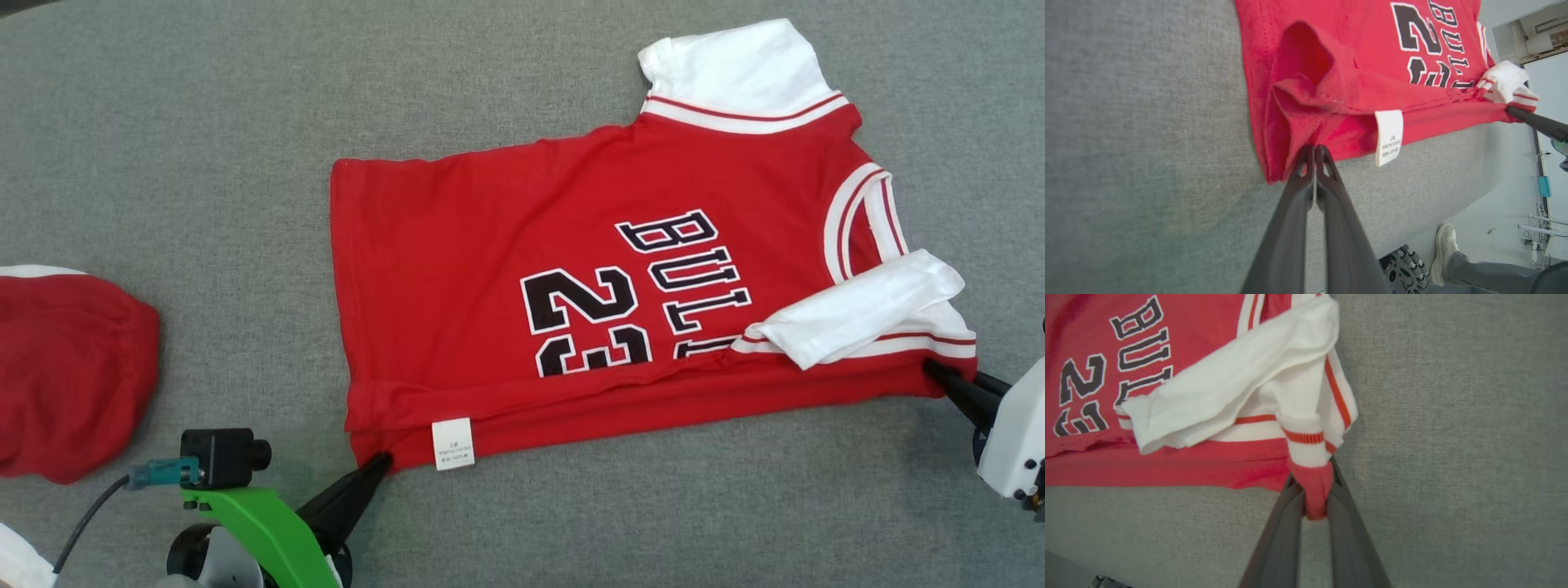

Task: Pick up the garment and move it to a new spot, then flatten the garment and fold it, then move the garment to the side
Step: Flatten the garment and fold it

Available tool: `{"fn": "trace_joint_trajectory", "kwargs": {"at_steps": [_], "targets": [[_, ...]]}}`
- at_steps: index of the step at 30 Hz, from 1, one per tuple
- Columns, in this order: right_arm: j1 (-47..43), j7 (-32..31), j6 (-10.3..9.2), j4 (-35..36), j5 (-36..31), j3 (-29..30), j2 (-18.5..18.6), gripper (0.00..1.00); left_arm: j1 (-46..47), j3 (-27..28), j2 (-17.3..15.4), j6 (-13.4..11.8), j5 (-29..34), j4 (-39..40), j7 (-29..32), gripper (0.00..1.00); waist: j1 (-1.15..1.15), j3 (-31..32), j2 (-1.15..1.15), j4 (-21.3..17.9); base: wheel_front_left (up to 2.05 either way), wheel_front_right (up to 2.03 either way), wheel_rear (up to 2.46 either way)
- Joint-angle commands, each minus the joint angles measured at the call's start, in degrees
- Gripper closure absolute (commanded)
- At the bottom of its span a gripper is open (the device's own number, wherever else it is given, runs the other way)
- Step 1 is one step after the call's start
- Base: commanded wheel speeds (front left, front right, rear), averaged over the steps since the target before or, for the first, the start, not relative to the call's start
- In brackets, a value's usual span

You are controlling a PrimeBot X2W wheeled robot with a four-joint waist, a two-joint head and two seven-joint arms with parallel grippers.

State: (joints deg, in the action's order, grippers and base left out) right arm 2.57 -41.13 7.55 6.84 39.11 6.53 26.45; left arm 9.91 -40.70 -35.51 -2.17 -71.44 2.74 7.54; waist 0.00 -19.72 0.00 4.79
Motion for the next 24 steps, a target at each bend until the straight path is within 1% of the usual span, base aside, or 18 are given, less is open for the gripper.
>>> {"fn": "trace_joint_trajectory", "kwargs": {"at_steps": [1, 7, 11, 14, 16, 17, 18, 19, 20, 22, 24], "targets": [[-1.6, -1.1, -0.11, 1.3, 1.0, 0.9, 0.7, 1.0, -0.9, 0.5, -1.7, -0.1, -0.3, 1.7, 0.4, 1.0, 0.0, 0.9, 0.0, -0.3, 0.0, 0.0, 0.0], [-8.1, -7.8, -0.11, 8.2, 5.2, 3.9, 3.2, 1.0, -4.0, 0.6, -7.9, -1.3, -0.5, 10.8, 3.1, 1.0, 0.0, 2.2, 0.0, -0.7, 0.0, 0.0, 0.0], [-11.7, -11.8, -0.11, 11.8, 7.0, 6.7, 3.4, 1.0, -6.2, -0.1, -10.9, -2.2, -1.0, 14.4, 5.1, 1.0, 0.0, 1.8, 0.0, -1.0, 0.0, 0.0, 0.0], [-12.9, -13.4, -0.11, 11.6, 6.8, 7.5, 2.2, 1.0, -7.0, -0.6, -10.9, -2.4, -1.8, 13.9, 5.7, 1.0, 0.0, 1.1, 0.0, -1.4, 0.0, 0.0, 0.0], [-12.7, -13.4, -0.11, 10.5, 5.9, 7.0, 1.4, 1.0, -7.1, -0.7, -9.6, -3.0, -2.1, 12.4, 5.3, 1.0, 0.0, 0.7, 0.0, -1.4, 0.0, 0.0, 0.0], [-12.3, -13.0, -0.11, 9.9, 5.2, 6.7, 1.0, 0.89, -6.9, -1.3, -9.4, -3.0, -1.3, 11.5, 5.6, 0.88, 0.0, 0.6, 0.0, -1.4, 0.0, 0.0, 0.0], [-12.2, -12.8, -0.11, 9.4, 4.6, 6.2, 0.9, 0.56, -6.8, -1.9, -9.3, -2.8, -0.6, 10.7, 5.9, 0.71, 0.0, 0.5, 0.0, -1.4, 0.0, 0.0, 0.0], [-12.3, -12.4, -0.11, 8.9, 3.8, 5.6, 1.0, 0.0, -6.7, -1.6, -8.5, -2.8, -1.0, 9.8, 5.1, 0.43, 0.0, 0.4, 0.0, -1.4, 0.0, 0.0, 0.0], [-12.3, -11.8, -0.11, 8.5, 3.2, 5.6, 0.9, 0.0, -6.7, -1.6, -8.0, -2.9, -1.0, 9.2, 4.9, 0.0, 0.0, 0.3, 0.0, -1.3, 0.0, 0.0, 0.0], [-12.3, -10.5, -0.08, 7.8, 2.0, 5.3, 1.0, 0.0, -6.4, -1.8, -7.9, -2.9, 0.2, 8.2, 4.2, 0.0, 0.0, 0.3, 0.0, -1.1, 0.0, 0.0, 0.0], [-12.0, -9.0, -0.09, 7.8, 0.9, 6.3, 1.6, 0.0, -6.5, -1.5, -8.1, -3.1, 1.2, 8.2, 3.2, 0.0, 0.0, 0.4, 0.0, -1.0, 0.0, 0.0, 0.0]]}}
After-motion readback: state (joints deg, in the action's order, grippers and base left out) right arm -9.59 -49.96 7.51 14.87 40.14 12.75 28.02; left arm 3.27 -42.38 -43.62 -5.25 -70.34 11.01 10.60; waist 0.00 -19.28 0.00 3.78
